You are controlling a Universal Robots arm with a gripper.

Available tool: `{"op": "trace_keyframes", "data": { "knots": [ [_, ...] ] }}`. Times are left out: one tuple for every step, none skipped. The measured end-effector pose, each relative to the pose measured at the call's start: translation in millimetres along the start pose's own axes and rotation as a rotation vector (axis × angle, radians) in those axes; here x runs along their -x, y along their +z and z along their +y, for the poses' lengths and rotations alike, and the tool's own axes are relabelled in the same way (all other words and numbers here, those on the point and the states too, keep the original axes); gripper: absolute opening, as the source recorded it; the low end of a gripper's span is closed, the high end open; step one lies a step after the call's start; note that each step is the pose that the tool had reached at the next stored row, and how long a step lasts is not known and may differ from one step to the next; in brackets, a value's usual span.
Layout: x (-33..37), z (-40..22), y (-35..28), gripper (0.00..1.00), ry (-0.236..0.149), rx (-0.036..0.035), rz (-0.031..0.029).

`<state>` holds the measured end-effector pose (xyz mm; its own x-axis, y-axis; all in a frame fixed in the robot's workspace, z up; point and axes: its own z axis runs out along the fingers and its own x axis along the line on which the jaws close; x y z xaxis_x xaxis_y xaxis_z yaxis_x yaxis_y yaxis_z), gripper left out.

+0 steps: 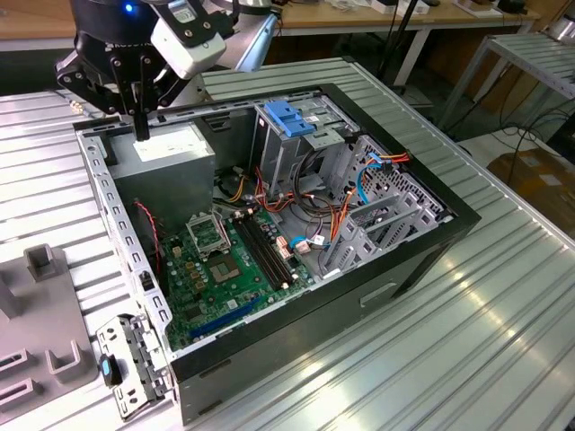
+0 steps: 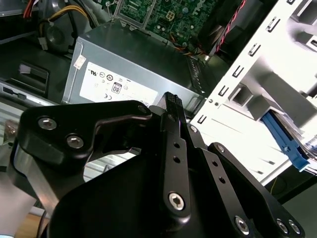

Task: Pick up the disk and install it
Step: 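Reach for the disk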

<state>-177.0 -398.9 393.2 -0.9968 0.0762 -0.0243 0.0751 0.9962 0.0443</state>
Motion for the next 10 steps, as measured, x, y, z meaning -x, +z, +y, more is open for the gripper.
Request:
{"op": "trace_keyframes", "data": {
  "knots": [
    [-0.8,-0.1,0.0,0.11,0.000,0.0000,-0.0001],
    [-1.9,-0.2,0.0,0.11,0.000,0.0000,0.0000],
    [-3.1,-0.2,0.0,0.11,0.000,0.0001,0.0000],
    [-3.7,-0.3,-0.1,0.11,0.000,0.0000,0.0000],
    [-4.3,-0.3,-0.1,0.11,0.000,0.0000,-0.0001],
    [-5.2,-0.4,-0.1,0.11,0.000,0.0000,0.0000],
    [-5.8,-0.4,-0.1,0.11,0.000,0.0000,0.0000],
    [-6.7,-0.5,-0.1,0.11,0.000,0.0000,0.0000],
    [-7.2,-0.5,-0.2,0.11,0.000,0.0000,0.0000],
    [-8.3,-0.6,-0.2,0.11,0.000,0.0000,-0.0001]
  ]
}}
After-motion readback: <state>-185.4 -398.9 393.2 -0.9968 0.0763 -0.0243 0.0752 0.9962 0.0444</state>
